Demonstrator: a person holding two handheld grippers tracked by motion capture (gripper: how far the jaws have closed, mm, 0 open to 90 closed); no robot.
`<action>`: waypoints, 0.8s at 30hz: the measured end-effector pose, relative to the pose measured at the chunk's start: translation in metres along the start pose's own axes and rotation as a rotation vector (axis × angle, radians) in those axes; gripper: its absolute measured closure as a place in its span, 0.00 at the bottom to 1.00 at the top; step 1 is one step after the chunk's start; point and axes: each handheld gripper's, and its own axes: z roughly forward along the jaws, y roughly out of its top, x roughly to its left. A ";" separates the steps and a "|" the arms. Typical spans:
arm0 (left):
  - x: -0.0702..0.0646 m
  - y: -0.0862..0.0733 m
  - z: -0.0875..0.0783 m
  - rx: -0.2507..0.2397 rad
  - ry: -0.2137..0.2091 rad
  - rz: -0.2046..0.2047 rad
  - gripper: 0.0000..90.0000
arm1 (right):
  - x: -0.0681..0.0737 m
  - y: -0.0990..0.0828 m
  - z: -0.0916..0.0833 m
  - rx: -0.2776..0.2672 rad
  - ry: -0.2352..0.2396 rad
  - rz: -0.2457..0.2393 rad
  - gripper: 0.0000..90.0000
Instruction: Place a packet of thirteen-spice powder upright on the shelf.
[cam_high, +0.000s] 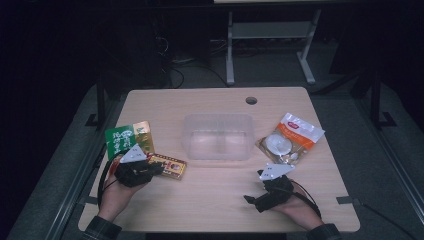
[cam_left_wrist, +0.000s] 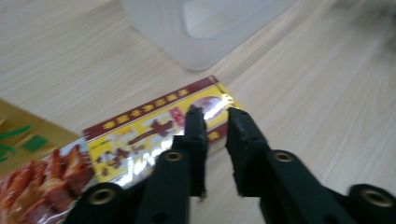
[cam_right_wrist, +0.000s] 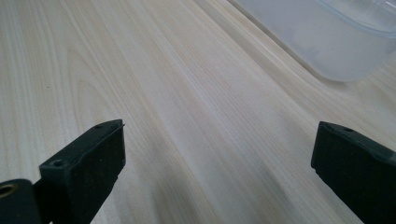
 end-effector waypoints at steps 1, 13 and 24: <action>0.003 0.000 -0.001 0.003 0.006 -0.002 0.92 | 0.000 0.000 0.000 -0.001 0.001 0.000 0.03; 0.044 -0.001 -0.001 -0.014 0.129 -0.076 1.00 | -0.001 0.000 0.000 0.004 -0.002 0.001 0.03; 0.068 -0.007 0.029 0.045 0.165 -0.118 1.00 | -0.001 -0.001 0.001 0.009 -0.008 -0.003 0.03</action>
